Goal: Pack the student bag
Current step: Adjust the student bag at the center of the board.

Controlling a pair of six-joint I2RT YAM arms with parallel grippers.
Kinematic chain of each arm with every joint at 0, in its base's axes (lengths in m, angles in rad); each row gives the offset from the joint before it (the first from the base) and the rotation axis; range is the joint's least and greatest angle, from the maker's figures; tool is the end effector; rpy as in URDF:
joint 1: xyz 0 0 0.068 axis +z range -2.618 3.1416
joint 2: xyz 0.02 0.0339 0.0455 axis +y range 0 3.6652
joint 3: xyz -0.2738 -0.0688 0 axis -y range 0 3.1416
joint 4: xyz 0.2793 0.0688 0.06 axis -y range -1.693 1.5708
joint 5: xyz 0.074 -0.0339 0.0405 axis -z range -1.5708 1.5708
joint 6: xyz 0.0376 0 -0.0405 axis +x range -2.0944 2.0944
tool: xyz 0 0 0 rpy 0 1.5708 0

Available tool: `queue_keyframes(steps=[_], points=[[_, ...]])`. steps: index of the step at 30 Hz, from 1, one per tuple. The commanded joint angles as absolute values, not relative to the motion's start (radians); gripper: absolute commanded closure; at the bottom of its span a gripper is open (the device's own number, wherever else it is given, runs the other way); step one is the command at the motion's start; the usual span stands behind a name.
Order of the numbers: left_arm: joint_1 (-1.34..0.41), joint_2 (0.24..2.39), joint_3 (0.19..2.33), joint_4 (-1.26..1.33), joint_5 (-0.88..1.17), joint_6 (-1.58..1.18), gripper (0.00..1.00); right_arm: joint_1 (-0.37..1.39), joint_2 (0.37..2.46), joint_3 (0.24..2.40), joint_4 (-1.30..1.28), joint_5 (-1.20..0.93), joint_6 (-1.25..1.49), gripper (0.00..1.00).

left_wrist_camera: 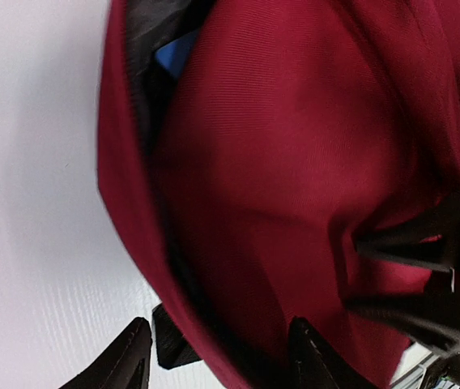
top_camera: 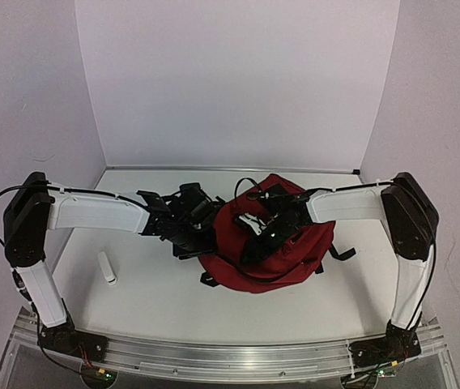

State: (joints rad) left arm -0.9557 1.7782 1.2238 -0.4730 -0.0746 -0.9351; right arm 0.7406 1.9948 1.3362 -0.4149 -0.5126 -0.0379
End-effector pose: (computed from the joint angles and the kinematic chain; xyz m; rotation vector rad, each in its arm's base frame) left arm 0.2349 -0.3276 0.1900 -0.0003 2.7113 -0.5531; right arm 0.3132 0.3113 0.1457 -1.1954 2.4392 0.9038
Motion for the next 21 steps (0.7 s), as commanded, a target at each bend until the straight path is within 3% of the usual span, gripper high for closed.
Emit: queue_keyframes(steps=[1,7,12,17,21], points=[[-0.953,1.690,1.185,-0.466,-0.101,-0.984,0.46,0.744,2.015,1.327,-0.339,-0.306,-0.026,0.62],[-0.953,1.693,1.169,-0.472,-0.101,-0.979,0.69,0.743,2.033,1.328,-0.284,-0.155,0.056,0.62],[-0.951,1.707,1.198,-0.504,-0.109,-0.947,0.99,0.744,1.990,1.307,-0.265,-0.304,0.047,0.52],[-0.947,1.649,1.263,-0.575,-0.167,-0.880,1.00,0.778,1.939,1.304,-0.262,-0.312,0.016,0.48],[-0.898,1.547,1.295,-0.598,-0.184,-0.836,1.00,0.786,1.965,1.325,-0.262,-0.187,0.018,0.52]])
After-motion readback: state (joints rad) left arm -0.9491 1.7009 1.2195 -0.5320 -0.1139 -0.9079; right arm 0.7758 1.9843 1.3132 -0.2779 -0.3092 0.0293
